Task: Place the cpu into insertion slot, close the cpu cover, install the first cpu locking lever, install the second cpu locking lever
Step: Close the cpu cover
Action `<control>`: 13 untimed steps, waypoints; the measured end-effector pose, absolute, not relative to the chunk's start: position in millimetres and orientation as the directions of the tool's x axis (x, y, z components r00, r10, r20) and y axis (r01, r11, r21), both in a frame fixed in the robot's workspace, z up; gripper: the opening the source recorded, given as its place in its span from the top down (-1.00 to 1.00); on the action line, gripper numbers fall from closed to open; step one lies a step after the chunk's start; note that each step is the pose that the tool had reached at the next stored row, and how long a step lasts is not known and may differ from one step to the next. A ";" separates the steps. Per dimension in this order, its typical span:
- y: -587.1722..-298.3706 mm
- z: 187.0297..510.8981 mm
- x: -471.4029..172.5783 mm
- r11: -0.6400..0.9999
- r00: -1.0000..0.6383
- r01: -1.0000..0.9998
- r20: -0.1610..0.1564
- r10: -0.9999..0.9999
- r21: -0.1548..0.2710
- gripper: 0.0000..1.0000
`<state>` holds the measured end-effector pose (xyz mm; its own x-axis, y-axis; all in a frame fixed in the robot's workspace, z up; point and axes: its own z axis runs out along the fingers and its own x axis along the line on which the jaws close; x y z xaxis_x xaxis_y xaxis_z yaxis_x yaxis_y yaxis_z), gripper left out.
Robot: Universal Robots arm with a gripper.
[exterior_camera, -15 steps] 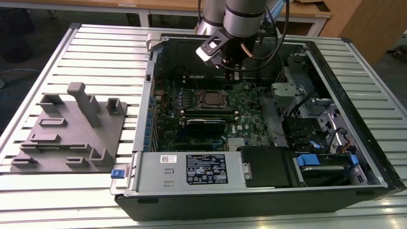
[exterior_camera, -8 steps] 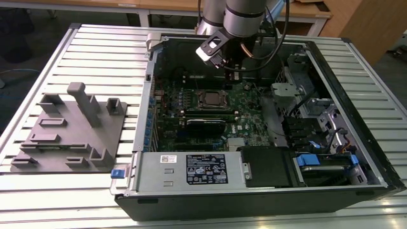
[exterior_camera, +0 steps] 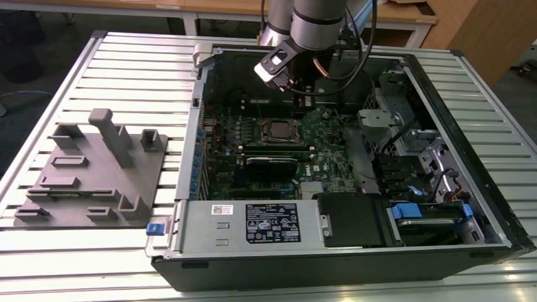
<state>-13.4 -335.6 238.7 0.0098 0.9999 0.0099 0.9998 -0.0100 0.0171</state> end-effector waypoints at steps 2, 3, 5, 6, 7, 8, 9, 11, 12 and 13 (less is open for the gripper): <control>-335.6 238.6 -14.9 -0.010 0.010 1.000 0.010 1.000 0.017 0.80; -335.6 238.5 -16.2 -0.010 0.010 1.000 0.010 1.000 0.017 0.80; -335.6 238.4 -19.8 -0.010 0.010 1.000 0.010 1.000 0.017 0.80; -335.6 238.3 -21.1 -0.010 0.010 1.000 0.010 1.000 0.017 0.80; -335.6 238.3 -22.2 -0.010 0.010 1.000 0.010 1.000 0.017 0.80; -335.6 238.3 -23.0 -0.010 0.010 1.000 0.010 1.000 0.017 0.80; -335.6 238.2 -23.9 -0.010 0.010 1.000 0.010 1.000 0.017 0.80; -335.6 237.6 -26.7 -0.010 0.010 1.000 0.010 1.000 0.017 0.80; -335.6 237.4 -28.0 -0.010 0.010 1.000 0.010 1.000 0.017 0.80; -335.6 237.2 -28.9 -0.010 0.010 1.000 0.010 1.000 0.017 0.80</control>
<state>-28.9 -335.6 237.2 0.0099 0.9999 0.0099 0.9998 -0.0101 0.0170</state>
